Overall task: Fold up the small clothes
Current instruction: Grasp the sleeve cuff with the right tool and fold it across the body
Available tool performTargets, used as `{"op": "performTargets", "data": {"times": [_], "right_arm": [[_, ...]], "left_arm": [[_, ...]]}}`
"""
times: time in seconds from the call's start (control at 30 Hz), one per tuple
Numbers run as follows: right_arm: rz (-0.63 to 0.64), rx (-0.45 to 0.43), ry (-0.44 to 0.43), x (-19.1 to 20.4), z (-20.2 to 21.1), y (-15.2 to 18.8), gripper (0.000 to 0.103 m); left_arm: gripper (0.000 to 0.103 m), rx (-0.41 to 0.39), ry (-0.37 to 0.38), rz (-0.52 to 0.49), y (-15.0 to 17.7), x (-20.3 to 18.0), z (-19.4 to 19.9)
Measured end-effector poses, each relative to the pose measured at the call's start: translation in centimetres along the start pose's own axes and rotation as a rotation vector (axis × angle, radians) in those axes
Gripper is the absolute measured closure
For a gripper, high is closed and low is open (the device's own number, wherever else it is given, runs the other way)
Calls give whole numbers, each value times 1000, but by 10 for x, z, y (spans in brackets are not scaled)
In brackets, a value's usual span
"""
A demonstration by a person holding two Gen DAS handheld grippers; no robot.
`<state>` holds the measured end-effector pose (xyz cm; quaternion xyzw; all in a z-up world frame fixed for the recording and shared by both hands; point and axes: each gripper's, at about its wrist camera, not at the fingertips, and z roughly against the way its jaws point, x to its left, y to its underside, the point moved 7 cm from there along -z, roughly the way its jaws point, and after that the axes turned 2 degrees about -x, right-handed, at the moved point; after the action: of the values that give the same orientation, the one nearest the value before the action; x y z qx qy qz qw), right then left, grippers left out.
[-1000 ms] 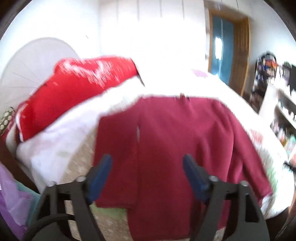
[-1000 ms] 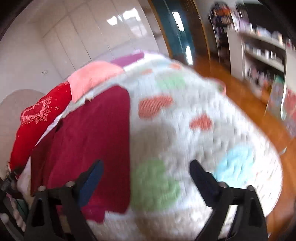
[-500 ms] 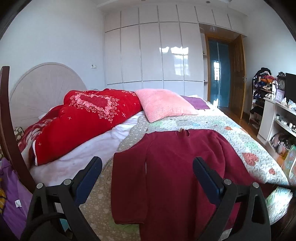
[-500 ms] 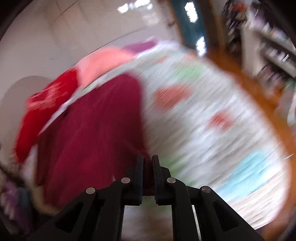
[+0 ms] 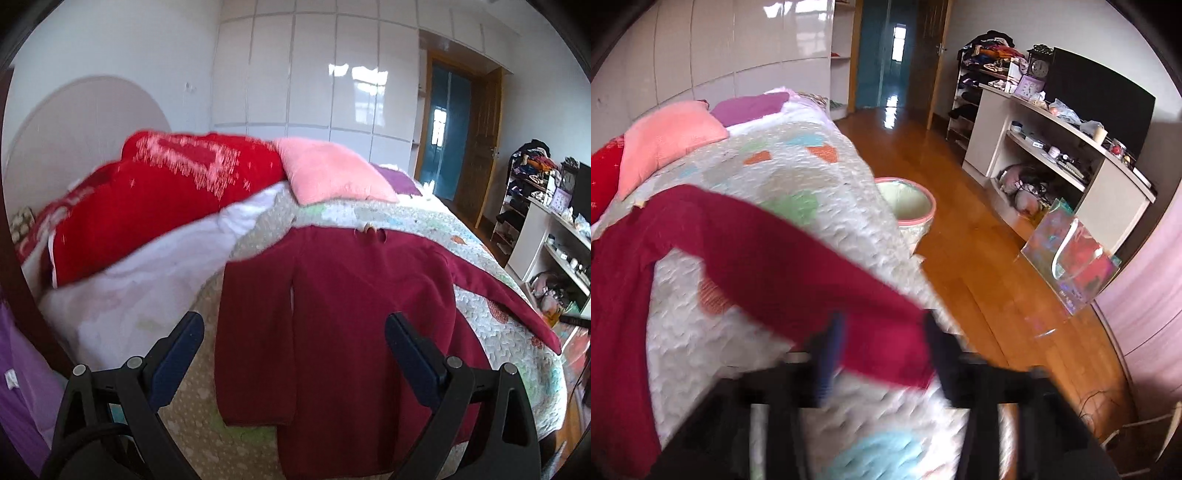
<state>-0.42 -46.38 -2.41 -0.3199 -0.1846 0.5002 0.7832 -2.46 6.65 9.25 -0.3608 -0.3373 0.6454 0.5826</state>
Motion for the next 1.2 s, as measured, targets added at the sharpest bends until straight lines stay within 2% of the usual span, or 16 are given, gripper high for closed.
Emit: {"op": "performTargets", "data": {"times": [0.03, 0.17, 0.27, 0.37, 0.4, 0.43, 0.53, 0.67, 0.73, 0.77, 0.83, 0.97, 1.0, 1.03, 1.1, 1.2], "right_arm": [[-6, -6, -63, 10, 7, 10, 46], [-6, 124, -490, 95, 30, 70, 46], [12, 210, -640, 142, 33, 105, 46], [103, 169, -564, 169, 33, 120, 46], [132, 159, -549, 173, 36, 121, 56], [153, 165, -566, 176, 41, 122, 96], [88, 195, -609, 162, 50, 123, 97], [-4, 176, -511, 100, 60, 132, 98], [-55, 213, -472, 75, 56, 144, 102], [-57, 213, -438, 69, 56, 147, 102], [-126, 195, -484, 51, 56, 149, 102], [-422, 113, -586, -5, 48, 126, 97], [-455, 94, -590, -14, 45, 120, 83], [-486, 76, -589, -22, 40, 112, 63], [-554, 36, -576, -33, 23, 95, 45], [-658, 47, -539, -45, -12, 76, 44]], "left_arm": [[5, 11, 1, 10, 2, 4, -2], [5, 64, 2, 54, 14, 15, -13], [5, 99, 24, 73, 21, 16, -17], [5, 102, 30, 66, 22, 15, -17], [5, 101, 32, 64, 21, 15, -17], [5, 100, 36, 64, 21, 15, -17], [5, 100, 41, 66, 20, 15, -16], [5, 102, 36, 65, 20, 15, -17], [5, 110, 37, 67, 21, 15, -18], [5, 113, 39, 66, 21, 14, -18], [5, 114, 45, 57, 21, 11, -18], [5, 118, 55, 26, 21, 1, -18], [5, 122, 60, 19, 22, -2, -19], [5, 126, 64, 13, 24, -5, -21], [5, 137, 73, -4, 28, -12, -24], [5, 154, 78, -34, 34, -19, -30]]}}
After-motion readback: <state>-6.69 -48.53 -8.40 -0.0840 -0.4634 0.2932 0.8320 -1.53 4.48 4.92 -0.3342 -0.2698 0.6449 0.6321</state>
